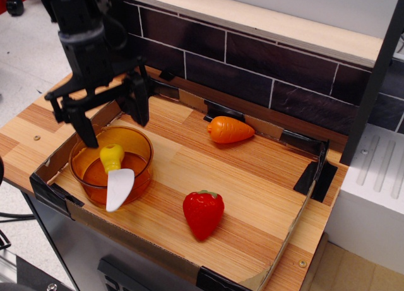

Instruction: Put knife in pot

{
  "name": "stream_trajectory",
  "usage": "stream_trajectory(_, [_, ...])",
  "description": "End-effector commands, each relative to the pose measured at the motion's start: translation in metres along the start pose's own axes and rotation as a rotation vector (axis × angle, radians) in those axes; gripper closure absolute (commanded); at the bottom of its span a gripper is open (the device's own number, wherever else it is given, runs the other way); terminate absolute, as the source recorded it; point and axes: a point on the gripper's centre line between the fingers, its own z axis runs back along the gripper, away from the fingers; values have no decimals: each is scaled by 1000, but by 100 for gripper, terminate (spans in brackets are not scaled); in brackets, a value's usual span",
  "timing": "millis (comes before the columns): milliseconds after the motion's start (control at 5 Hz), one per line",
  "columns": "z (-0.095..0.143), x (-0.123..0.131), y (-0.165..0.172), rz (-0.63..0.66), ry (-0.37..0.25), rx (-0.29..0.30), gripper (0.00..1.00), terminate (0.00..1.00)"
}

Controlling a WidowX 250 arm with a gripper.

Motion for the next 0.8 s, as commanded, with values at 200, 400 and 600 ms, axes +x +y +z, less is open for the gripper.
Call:
stream_trajectory(200, [88,8,-29,-106,-94,-159,0,0])
stream_trajectory(400, [88,8,-29,-106,-94,-159,0,0])
stream_trajectory(600, [88,8,-29,-106,-94,-159,0,100])
